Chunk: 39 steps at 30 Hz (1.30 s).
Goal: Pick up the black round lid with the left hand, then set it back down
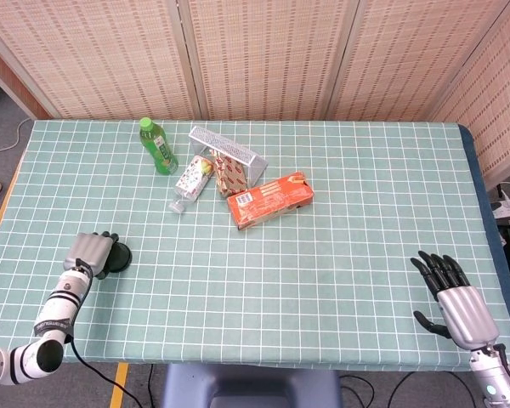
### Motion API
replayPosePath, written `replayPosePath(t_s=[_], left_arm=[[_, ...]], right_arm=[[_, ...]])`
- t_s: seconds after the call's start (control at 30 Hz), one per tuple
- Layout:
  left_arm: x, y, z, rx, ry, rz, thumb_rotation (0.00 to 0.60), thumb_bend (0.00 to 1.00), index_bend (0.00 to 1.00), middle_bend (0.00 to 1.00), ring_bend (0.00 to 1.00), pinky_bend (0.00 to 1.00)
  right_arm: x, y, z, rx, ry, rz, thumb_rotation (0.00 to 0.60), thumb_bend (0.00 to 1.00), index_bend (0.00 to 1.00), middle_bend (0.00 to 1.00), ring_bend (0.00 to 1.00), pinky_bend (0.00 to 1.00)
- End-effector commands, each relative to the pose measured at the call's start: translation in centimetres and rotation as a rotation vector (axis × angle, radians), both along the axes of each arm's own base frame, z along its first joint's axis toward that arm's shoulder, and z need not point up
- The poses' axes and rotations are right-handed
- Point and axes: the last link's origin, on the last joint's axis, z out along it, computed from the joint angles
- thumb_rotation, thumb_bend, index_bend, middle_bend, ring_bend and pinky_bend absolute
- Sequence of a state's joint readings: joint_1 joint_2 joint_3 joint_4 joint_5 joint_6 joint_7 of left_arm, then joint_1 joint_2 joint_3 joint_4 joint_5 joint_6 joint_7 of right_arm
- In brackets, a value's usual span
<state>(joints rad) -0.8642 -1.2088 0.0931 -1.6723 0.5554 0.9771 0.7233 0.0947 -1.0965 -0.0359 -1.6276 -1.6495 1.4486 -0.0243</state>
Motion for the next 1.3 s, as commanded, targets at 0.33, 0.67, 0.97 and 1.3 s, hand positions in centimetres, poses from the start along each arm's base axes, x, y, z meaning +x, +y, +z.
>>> replayPosePath(t_s=[0.33, 0.67, 0.97, 1.3], left_arm=[[-0.9, 1.1, 2.3, 0.115, 0.014, 0.05, 0.6, 0.35, 0.47, 0.4, 0.39, 0.57], [-5.5, 2.9, 2.2, 0.148, 0.092, 0.174, 0.6, 0.36, 0.46, 0.38, 0.38, 0.55], [-6.4, 3.3, 1.7, 0.124, 0.096, 0.217, 0.6, 0.37, 0.23, 0.18, 0.18, 0.44], [-5.7, 2.5, 2.0, 0.109, 0.09, 0.22, 0.6, 0.37, 0.0, 0.0, 0.0, 0.24]], right_arm=[[0.1, 0.2, 0.3, -0.009, 0.01, 0.008, 0.6, 0.17, 0.0, 0.0, 0.0, 0.0], [0.2, 0.1, 0.1, -0.01, 0.012, 0.021, 0.6, 0.17, 0.0, 0.0, 0.0, 0.0], [0.2, 0.1, -0.2, -0.003, 0.019, 0.023, 0.6, 0.17, 0.0, 0.0, 0.0, 0.0], [0.3, 0.2, -0.2, -0.005, 0.012, 0.029, 0.6, 0.17, 0.0, 0.0, 0.0, 0.0]])
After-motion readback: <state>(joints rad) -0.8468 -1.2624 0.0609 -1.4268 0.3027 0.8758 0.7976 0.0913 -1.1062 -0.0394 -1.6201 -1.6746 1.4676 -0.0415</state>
